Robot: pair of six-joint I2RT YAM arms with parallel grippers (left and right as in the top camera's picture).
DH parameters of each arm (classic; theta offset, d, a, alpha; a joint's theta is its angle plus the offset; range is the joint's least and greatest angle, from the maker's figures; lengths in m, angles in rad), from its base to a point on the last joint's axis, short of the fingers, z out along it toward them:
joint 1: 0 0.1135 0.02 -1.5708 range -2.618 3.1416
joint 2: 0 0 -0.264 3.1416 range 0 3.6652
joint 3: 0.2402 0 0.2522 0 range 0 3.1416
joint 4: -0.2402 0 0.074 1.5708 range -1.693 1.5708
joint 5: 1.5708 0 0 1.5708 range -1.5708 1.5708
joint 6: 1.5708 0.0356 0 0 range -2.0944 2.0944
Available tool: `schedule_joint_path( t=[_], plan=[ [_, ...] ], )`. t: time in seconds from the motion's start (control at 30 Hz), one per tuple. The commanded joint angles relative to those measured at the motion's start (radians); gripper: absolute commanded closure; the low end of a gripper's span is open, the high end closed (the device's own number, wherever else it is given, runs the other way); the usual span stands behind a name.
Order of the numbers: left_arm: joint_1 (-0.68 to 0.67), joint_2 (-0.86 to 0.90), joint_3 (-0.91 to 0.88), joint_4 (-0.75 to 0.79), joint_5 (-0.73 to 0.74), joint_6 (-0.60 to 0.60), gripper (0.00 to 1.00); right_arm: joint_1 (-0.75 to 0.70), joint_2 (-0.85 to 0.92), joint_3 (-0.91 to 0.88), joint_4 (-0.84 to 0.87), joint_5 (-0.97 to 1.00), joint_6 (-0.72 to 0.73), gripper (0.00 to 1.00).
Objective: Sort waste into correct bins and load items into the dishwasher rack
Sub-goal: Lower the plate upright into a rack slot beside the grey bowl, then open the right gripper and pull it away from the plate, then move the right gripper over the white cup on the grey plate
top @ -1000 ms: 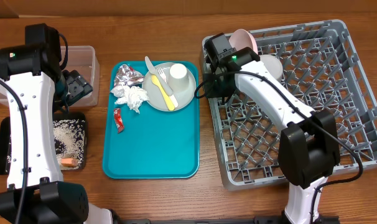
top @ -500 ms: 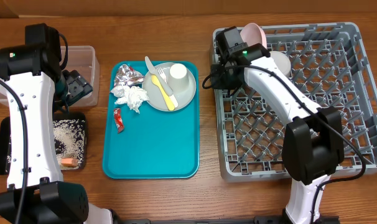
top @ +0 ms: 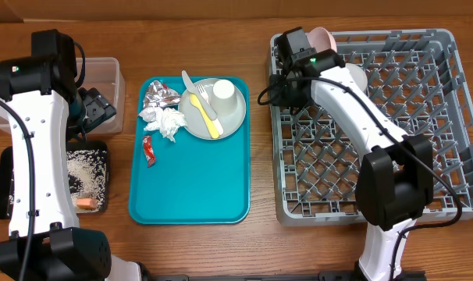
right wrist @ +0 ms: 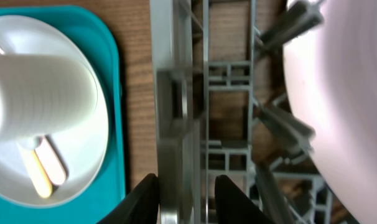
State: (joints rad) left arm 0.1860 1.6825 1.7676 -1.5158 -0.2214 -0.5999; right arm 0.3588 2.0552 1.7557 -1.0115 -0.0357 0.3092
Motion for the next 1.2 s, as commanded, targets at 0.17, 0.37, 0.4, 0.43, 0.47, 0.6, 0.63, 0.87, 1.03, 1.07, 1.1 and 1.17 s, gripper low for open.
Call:
schedule_joint_path(
  t=[0.17,0.37,0.4,0.43,0.47,0.6,0.63,0.87,1.03,1.07,1.1,1.17],
  plan=[
    [0.002,-0.009,0.021,-0.002,-0.014,0.010,0.00,-0.005,-0.068,0.240,-0.210,-0.078,-0.047,0.37],
    [0.002,-0.009,0.021,-0.001,-0.014,0.010,0.00,0.056,-0.080,0.321,-0.249,-0.300,-0.131,0.00],
    [0.002,-0.009,0.021,-0.002,-0.014,0.010,0.00,0.071,-0.077,0.319,-0.237,-0.298,-0.133,0.00],
    [0.002,-0.009,0.021,-0.001,-0.014,0.009,0.00,0.087,-0.072,0.319,-0.219,-0.295,-0.131,0.00],
    [0.002,-0.009,0.021,-0.001,-0.014,0.009,0.00,0.098,-0.067,0.319,-0.199,-0.296,-0.131,0.00],
    [0.002,-0.009,0.021,-0.001,-0.014,0.010,0.00,0.154,-0.041,0.318,-0.057,-0.278,-0.123,0.00],
    [0.002,-0.009,0.021,-0.002,-0.014,0.009,0.00,0.163,-0.032,0.318,-0.030,-0.251,-0.123,0.00],
    [0.002,-0.009,0.021,-0.001,-0.014,0.009,0.00,0.180,0.050,0.311,0.042,-0.044,-0.047,0.00],
    [0.002,-0.009,0.021,-0.001,-0.014,0.010,0.00,0.196,0.134,0.310,0.084,-0.020,-0.047,0.00],
    [0.002,-0.009,0.021,-0.001,-0.014,0.009,0.00,0.201,0.146,0.310,0.092,-0.001,-0.047,0.00],
    [0.002,-0.009,0.021,-0.002,-0.014,0.009,0.00,0.209,0.165,0.310,0.104,0.034,-0.047,0.00],
    [0.002,-0.009,0.021,-0.001,-0.014,0.010,0.00,0.217,0.189,0.310,0.114,0.080,-0.047,0.00]
  ],
)
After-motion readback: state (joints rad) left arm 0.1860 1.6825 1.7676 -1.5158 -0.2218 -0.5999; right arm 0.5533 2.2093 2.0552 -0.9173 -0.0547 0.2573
